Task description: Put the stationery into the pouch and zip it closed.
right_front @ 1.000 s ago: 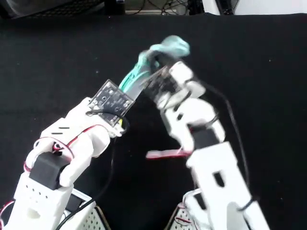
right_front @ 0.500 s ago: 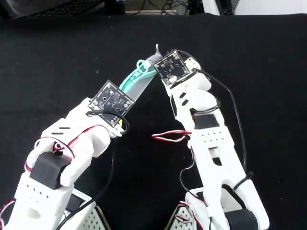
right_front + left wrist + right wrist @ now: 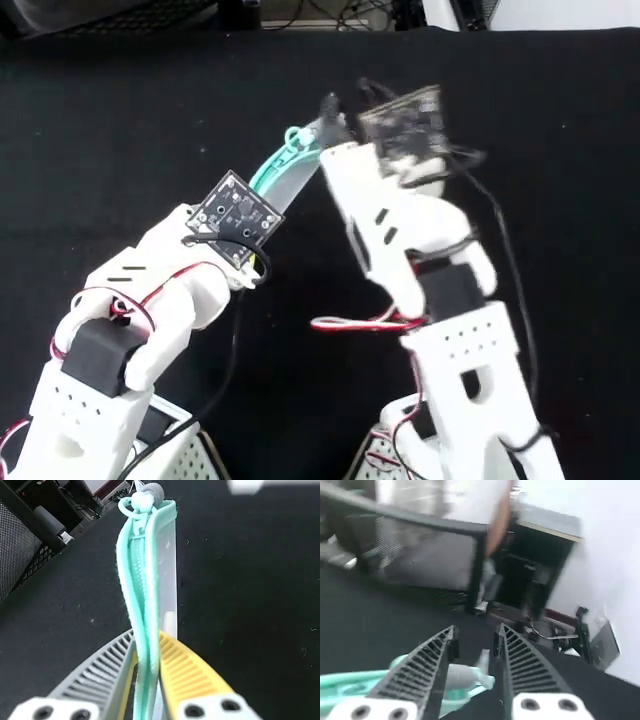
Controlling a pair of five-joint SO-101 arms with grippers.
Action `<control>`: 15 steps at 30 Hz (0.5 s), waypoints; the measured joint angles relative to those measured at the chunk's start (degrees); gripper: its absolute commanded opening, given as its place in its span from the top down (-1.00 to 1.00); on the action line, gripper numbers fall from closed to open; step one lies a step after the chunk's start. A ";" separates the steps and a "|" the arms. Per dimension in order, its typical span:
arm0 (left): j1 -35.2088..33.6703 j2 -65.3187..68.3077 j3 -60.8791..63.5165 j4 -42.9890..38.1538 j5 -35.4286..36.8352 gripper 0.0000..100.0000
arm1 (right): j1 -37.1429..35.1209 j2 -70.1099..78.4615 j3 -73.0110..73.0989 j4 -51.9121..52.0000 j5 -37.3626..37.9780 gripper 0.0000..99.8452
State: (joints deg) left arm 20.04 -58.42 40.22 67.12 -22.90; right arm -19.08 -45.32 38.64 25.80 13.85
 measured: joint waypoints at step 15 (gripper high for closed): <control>0.09 0.00 0.18 0.00 0.00 0.94 | -1.76 10.90 -12.48 16.18 9.23 0.73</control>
State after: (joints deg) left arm 20.13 -58.42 40.40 67.12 -22.90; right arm -20.84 -34.42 26.15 41.98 23.08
